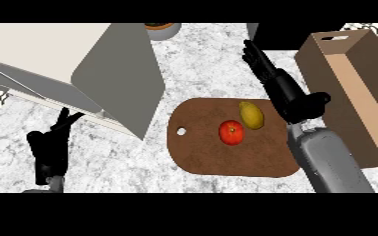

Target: Pick the tomato from the cutting board and place it in the cardboard box

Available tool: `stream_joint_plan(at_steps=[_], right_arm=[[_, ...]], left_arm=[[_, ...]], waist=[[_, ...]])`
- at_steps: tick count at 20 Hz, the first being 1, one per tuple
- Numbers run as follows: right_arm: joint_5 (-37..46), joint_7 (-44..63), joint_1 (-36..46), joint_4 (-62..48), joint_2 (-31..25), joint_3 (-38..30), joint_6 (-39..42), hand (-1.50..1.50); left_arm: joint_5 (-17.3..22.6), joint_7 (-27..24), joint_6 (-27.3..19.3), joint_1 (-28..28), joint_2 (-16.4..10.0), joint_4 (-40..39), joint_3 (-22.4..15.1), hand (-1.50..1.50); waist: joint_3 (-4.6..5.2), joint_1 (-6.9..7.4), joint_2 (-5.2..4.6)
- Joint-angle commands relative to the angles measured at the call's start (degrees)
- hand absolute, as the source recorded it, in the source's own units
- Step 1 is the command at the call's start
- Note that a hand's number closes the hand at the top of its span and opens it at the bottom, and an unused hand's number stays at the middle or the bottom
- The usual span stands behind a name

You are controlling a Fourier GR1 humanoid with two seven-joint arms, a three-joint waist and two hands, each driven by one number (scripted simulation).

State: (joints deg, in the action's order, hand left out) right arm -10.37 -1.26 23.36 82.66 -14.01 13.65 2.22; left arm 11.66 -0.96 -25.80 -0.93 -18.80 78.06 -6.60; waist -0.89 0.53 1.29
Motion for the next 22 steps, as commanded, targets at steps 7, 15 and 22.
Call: stream_joint_plan(at_steps=[7, 15, 22], right_arm=[[14.4, 6.2, 1.8, 6.1, -17.1, -5.8, -5.6, -1.50], [20.0, -1.2, -7.0, 14.6, -20.8, -4.4, -6.0, -1.50], [28.8, 6.2, -7.0, 19.6, -27.1, 3.1, -0.2, -1.50]], left_arm=[[-5.7, -7.1, 12.6, 4.1, -9.3, 8.4, -7.1, 0.00], [-3.6, -9.4, 19.9, 4.0, -13.3, 11.6, -7.4, 0.00], [-3.3, -8.8, 21.2, 7.1, -12.5, 10.1, -8.1, 0.00]], waist=[[1.53, -8.40, 0.59], [0.91, -4.99, -0.38], [1.16, -3.67, -0.51]])
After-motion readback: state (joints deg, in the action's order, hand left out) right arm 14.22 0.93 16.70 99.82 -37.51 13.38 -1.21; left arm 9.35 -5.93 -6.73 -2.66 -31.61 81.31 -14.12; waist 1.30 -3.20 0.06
